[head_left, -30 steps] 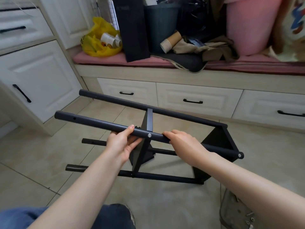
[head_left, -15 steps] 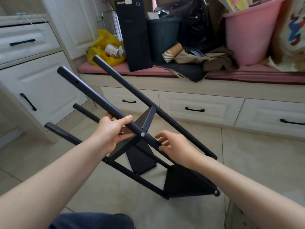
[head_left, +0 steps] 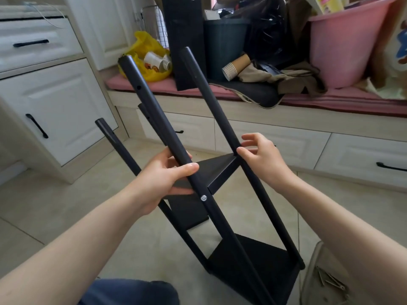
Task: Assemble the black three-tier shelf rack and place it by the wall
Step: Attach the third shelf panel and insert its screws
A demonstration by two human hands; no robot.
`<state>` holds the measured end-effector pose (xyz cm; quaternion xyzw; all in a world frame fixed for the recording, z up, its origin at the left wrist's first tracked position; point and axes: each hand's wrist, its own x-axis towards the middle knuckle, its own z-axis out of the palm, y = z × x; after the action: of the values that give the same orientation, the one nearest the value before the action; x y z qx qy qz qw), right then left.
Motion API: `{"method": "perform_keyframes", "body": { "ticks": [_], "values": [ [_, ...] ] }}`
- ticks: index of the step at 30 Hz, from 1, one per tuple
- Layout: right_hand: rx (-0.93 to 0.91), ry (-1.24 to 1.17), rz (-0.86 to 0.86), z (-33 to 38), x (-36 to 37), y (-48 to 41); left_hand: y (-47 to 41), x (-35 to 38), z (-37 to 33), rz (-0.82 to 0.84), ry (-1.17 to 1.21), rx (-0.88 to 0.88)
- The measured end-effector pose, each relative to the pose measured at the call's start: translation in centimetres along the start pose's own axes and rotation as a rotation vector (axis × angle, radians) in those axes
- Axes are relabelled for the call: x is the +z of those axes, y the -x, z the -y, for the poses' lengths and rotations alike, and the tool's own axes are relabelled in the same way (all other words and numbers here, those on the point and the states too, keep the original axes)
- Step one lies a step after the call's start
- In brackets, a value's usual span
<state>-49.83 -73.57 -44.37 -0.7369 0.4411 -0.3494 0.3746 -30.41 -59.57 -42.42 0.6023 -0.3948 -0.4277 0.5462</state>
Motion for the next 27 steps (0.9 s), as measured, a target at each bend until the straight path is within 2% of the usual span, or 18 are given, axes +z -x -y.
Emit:
{"method": "perform_keyframes", "body": {
  "ticks": [4, 9, 14, 17, 22, 27],
  "values": [
    [0.039, -0.004, 0.034, -0.3, -0.7, -0.6, 0.0, 0.3, 0.0, 0.053, -0.062, 0.019],
    [0.147, -0.109, 0.235, -0.4, -3.2, -1.3, 0.5, 0.2, -0.5, 0.117, -0.145, 0.065],
    [0.057, -0.049, 0.373, -0.8, -6.1, -0.9, 0.5, 1.0, -1.2, 0.215, -0.234, 0.111],
    [0.061, -0.085, 0.35, -1.6, -7.4, 0.0, -0.2, 2.0, -1.9, 0.267, -0.273, 0.122],
    [0.068, -0.097, 0.203, -3.2, -8.3, 1.7, -1.9, 3.8, -2.2, 0.305, -0.34, 0.124],
    [0.069, -0.094, 0.091, -4.9, -9.2, 3.5, -3.5, 6.1, -1.4, 0.294, -0.413, 0.133]
  ]
}}
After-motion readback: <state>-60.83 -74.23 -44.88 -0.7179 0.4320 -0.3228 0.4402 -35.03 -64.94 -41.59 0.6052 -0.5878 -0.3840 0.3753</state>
